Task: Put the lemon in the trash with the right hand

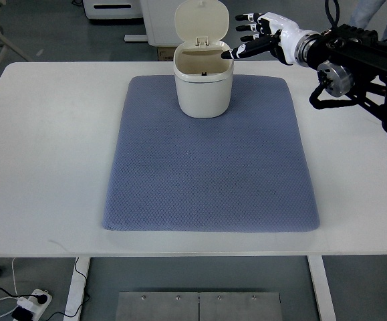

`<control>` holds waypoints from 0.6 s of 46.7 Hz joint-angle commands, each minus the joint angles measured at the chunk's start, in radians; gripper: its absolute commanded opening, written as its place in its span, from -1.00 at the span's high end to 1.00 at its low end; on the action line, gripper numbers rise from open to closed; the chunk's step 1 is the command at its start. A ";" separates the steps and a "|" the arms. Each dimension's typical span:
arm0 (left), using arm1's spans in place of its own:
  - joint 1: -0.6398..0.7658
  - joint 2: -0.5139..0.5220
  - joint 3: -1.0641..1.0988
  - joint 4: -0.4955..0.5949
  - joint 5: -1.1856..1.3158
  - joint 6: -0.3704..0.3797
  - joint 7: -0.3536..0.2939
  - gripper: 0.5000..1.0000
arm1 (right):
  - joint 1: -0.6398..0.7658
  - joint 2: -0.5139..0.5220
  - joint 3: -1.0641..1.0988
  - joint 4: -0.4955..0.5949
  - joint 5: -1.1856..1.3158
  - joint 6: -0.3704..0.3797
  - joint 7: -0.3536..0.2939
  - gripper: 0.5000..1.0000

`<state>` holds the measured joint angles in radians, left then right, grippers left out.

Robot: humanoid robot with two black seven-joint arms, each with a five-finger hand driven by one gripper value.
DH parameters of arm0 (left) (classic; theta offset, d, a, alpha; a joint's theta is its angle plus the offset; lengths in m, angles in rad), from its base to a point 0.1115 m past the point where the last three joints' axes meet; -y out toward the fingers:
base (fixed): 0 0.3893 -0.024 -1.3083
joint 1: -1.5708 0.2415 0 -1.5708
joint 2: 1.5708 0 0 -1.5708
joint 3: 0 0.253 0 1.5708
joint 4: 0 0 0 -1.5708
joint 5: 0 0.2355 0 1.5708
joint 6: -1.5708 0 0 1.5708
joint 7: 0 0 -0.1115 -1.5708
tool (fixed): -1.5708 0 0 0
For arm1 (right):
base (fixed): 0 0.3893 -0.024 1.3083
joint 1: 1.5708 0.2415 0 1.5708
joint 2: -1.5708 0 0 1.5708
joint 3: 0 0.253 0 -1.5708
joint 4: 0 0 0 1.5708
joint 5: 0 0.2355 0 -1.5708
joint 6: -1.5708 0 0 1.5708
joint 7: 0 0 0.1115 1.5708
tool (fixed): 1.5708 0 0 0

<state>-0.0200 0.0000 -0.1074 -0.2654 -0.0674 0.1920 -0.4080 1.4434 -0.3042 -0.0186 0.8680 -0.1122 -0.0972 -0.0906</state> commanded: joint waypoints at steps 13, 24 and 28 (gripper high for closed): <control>0.000 0.000 0.000 0.000 0.000 0.000 0.000 -1.00 | -0.110 -0.131 0.163 0.066 0.032 0.004 0.037 -0.71; 0.000 0.000 0.000 0.000 0.000 0.000 0.000 -1.00 | -0.276 -0.141 0.353 0.066 0.032 -0.081 0.104 -0.70; 0.000 0.000 0.000 0.000 0.000 0.000 0.000 -1.00 | -0.328 -0.139 0.400 0.069 0.032 -0.094 0.126 -0.71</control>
<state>-0.0199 0.0000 -0.1074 -0.2653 -0.0674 0.1916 -0.4083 1.1493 -0.4450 0.3510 0.9334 -0.0793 -0.1835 0.0214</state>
